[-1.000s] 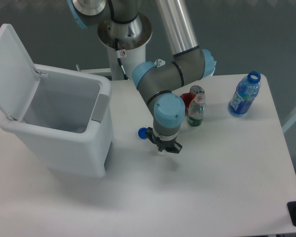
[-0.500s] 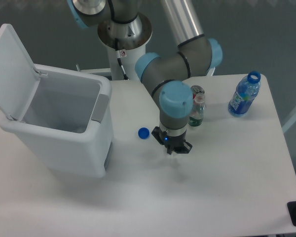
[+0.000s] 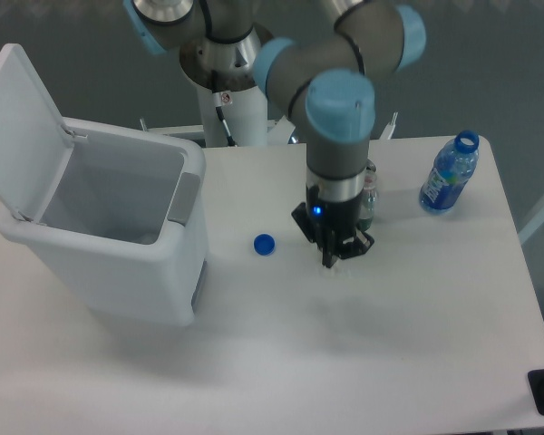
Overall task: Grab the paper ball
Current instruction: 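Lift the gripped paper ball up off the table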
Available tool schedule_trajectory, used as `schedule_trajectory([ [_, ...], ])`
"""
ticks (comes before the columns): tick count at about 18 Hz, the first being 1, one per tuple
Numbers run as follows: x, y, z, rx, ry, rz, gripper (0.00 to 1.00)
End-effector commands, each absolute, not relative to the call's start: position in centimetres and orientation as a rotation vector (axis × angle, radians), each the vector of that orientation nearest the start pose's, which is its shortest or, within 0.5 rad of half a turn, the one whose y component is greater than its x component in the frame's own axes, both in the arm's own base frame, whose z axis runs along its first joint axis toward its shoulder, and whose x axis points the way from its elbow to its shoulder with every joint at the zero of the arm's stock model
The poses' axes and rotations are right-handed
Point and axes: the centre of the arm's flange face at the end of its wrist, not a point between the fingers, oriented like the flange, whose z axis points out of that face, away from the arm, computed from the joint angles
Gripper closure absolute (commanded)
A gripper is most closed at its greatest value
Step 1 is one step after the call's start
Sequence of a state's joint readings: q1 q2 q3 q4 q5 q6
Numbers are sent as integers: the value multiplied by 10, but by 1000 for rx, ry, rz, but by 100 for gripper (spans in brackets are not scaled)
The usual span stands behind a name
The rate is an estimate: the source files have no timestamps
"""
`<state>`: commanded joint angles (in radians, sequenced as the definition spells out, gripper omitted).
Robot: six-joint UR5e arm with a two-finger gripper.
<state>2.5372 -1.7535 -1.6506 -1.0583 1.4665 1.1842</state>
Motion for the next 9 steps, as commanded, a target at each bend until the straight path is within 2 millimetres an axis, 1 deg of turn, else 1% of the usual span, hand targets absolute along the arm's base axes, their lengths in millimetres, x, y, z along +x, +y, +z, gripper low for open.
schedule_trajectory([
  [4,-385,441,416,-2911,336,229,100],
  [9,-382,440,417,-2902,337,221,100],
])
